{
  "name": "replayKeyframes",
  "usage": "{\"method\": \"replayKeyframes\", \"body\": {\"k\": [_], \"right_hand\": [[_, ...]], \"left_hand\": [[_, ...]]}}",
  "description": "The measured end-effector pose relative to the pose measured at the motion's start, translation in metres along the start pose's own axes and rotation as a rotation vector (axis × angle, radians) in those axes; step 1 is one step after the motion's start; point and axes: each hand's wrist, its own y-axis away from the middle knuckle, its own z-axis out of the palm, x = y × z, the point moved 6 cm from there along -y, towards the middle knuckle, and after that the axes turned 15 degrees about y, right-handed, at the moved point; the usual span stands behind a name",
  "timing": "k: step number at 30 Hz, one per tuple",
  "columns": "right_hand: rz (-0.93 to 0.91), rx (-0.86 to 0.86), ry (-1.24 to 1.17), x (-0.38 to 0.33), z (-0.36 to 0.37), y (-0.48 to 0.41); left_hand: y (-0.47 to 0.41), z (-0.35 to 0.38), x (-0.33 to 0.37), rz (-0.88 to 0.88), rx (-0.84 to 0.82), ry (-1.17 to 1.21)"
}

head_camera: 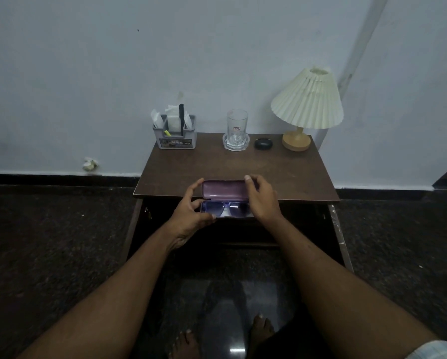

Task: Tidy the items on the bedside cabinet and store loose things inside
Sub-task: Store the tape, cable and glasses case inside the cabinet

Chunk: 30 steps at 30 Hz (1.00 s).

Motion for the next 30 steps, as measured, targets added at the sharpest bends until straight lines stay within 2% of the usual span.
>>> {"method": "replayKeyframes", "body": {"k": [4, 11, 30], "right_hand": [[0.044, 0.048, -0.139, 0.006, -0.006, -0.001], [0.107, 0.006, -0.267, 0.003, -0.005, 0.001], [0.061, -0.227, -0.299, -0.01, 0.005, 0.012]], "left_hand": [[0.005, 0.006, 0.001, -0.005, -0.013, 0.01], [0.005, 0.006, 0.0, -0.021, 0.012, 0.038], [0.005, 0.006, 0.005, 0.007, 0.043, 0.202]]}}
